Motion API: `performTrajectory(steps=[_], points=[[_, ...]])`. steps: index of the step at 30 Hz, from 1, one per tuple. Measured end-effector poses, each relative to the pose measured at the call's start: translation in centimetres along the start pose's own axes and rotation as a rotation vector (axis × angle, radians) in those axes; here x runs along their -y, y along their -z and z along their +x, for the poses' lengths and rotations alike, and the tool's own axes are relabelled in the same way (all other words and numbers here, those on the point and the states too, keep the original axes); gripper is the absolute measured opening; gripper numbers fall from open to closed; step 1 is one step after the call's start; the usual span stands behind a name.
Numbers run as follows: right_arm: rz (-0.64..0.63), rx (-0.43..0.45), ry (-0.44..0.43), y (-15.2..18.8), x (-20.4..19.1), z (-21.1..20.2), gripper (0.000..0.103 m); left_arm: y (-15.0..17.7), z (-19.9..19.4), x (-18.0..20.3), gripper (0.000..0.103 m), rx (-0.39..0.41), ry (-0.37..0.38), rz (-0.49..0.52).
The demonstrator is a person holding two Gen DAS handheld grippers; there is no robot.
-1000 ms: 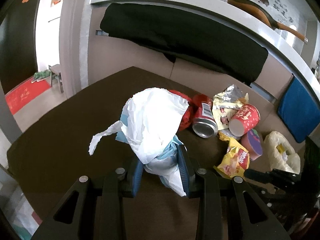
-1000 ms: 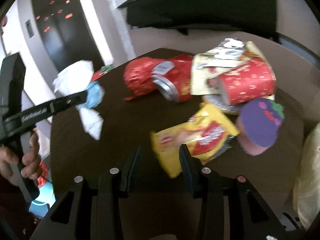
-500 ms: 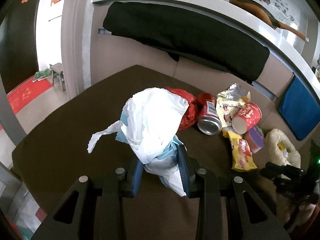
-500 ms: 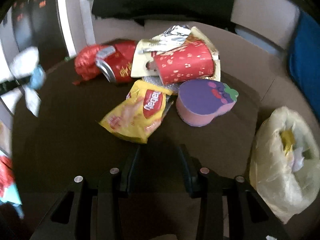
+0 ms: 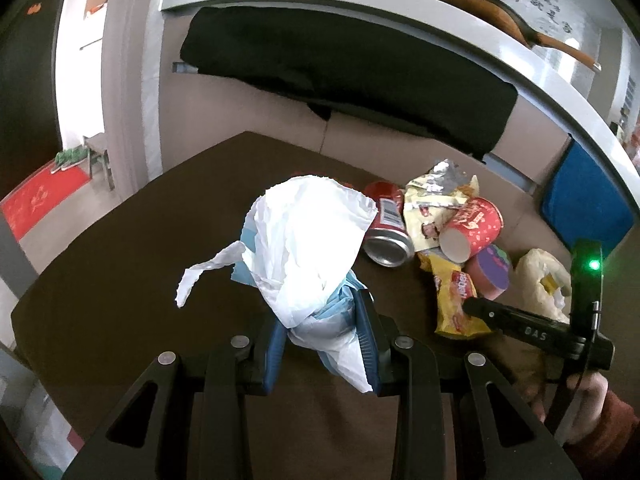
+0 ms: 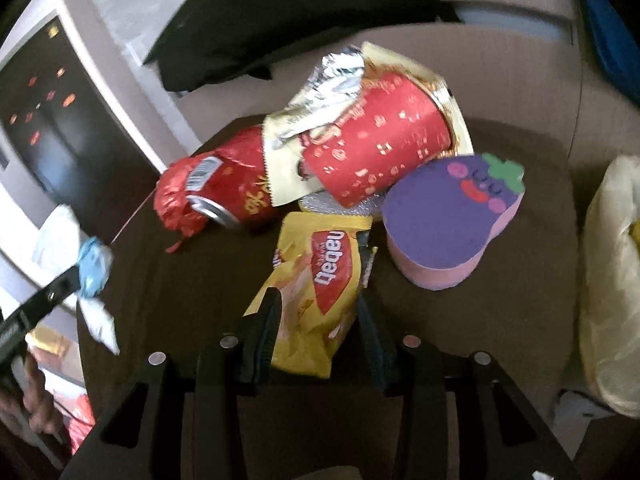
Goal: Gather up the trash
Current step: 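Grasp the yellow wafer wrapper with the right gripper while the left holds the white bag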
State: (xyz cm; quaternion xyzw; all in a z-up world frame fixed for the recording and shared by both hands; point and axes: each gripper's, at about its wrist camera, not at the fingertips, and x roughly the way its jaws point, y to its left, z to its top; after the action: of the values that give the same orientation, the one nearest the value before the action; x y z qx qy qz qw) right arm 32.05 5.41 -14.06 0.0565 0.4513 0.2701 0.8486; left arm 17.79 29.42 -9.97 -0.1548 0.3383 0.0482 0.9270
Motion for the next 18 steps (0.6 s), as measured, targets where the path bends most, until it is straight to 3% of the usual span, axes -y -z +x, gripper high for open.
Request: performTrajectory(steps=[13,18], points=[[-0.143,-0.005,0.087,-0.8,-2.9,3.0,0.039,0.3,1.3,-0.3,0.034,-0.03,0.003,-0.015],[-0.029,-0.048,-0.068,-1.4,-2.5,3.6,0.039,0.4,1.3,-0.4,0.034,-0.036,0.003,-0.02]])
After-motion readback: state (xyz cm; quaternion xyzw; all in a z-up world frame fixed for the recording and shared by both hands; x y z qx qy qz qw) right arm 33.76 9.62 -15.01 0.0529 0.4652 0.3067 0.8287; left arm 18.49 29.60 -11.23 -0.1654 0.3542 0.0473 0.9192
